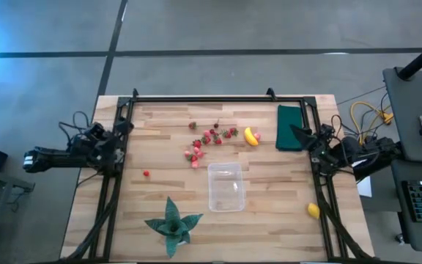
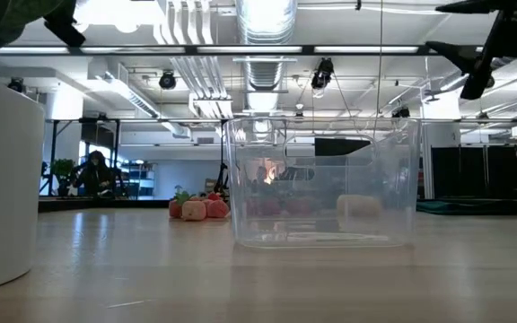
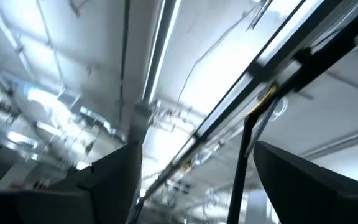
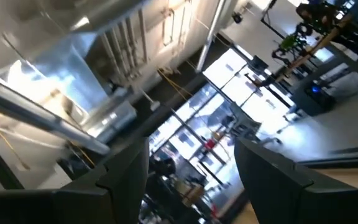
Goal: Pick and placing Produce into tupperware
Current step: Put the cherry into the transparent bin
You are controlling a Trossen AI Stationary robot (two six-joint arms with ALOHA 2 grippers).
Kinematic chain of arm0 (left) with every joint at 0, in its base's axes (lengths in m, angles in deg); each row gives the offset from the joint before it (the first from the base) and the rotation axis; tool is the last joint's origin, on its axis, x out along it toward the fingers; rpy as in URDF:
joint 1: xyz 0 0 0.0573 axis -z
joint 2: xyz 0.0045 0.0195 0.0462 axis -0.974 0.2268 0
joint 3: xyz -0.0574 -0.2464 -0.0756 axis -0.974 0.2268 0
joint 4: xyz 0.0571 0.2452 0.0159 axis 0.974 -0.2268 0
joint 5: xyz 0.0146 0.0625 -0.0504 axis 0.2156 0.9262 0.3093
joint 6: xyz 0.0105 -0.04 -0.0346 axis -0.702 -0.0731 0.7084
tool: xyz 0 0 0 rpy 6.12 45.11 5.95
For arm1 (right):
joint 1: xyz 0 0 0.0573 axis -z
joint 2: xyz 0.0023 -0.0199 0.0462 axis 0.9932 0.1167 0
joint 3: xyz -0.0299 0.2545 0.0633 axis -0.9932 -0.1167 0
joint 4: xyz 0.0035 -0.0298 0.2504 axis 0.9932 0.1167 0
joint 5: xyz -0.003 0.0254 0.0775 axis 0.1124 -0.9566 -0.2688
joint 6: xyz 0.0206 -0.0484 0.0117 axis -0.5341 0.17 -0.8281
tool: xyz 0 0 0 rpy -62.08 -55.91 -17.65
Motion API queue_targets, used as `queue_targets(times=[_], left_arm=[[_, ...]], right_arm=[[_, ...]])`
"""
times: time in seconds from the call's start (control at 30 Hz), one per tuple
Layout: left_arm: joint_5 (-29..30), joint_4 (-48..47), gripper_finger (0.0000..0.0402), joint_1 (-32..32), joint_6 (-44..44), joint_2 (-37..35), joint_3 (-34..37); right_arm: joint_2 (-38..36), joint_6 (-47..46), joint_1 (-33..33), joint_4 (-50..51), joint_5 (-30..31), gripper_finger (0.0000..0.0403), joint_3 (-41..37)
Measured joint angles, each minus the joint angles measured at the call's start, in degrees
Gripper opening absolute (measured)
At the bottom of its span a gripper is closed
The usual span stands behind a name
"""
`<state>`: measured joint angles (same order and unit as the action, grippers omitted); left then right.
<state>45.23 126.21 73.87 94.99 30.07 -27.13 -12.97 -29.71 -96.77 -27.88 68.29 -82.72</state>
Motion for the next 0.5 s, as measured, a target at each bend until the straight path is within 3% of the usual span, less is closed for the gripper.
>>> queue_targets(times=[0.17, 0.3, 0.4, 0.5], left_arm=[[0.12, 1.19, 0.0294, 0.0, -8.76, -0.35, -0.11], [6.2, -0.69, 0.0294, 0.02, -4.31, 0.7, -0.75], [7.16, -12.18, 0.0294, 0.0, -1.11, 1.62, -2.32], [7.16, -33.59, 0.0294, 0.0, 2.43, 2.88, -4.92]], right_arm=[[0.0, -2.49, 0.1, -6.57, 0.0, 0.0228, 0.0], [0.07, 3.24, 0.1, -10.12, -2.75, 0.0228, 0.0], [1.4, 8.16, 0.1, -10.37, -8.31, 0.0228, 1.44], [3.77, 12.48, 0.11, -8.36, -9.14, 0.0228, 4.0]])
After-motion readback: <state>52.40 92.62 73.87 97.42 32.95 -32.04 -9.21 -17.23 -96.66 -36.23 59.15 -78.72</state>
